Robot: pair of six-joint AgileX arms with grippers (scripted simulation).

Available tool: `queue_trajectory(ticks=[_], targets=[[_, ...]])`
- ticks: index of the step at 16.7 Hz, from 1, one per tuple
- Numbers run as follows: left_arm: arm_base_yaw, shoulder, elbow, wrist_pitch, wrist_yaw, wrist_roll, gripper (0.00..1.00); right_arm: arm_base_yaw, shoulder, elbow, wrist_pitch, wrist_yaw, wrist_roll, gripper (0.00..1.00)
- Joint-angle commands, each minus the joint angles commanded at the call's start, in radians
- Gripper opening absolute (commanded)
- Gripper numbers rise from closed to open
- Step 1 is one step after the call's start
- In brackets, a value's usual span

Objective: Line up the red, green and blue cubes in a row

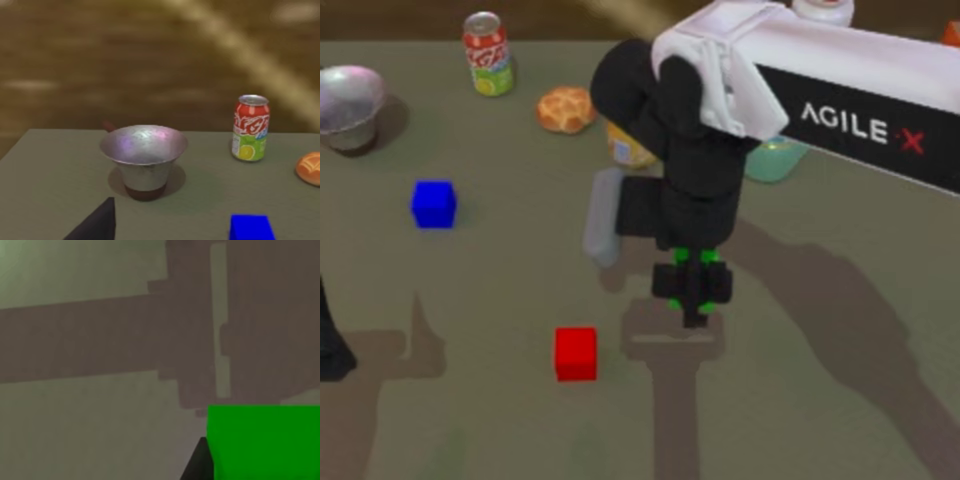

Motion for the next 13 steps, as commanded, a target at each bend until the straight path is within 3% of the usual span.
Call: queue_trajectory(ticks=[4, 9, 13], targets=[[0.0, 0.0, 0.0, 0.0, 0.0, 0.0, 1.0, 0.089, -0.036, -0.04, 0.005, -0.001, -0.017, 0.0], [0.0, 0.0, 0.0, 0.0, 0.0, 0.0, 1.0, 0.086, -0.031, -0.04, 0.007, -0.001, -0.014, 0.0], [0.0, 0.0, 0.0, 0.0, 0.0, 0.0, 1.0, 0.087, -0.01, -0.121, 0.115, -0.001, -0.013, 0.0]])
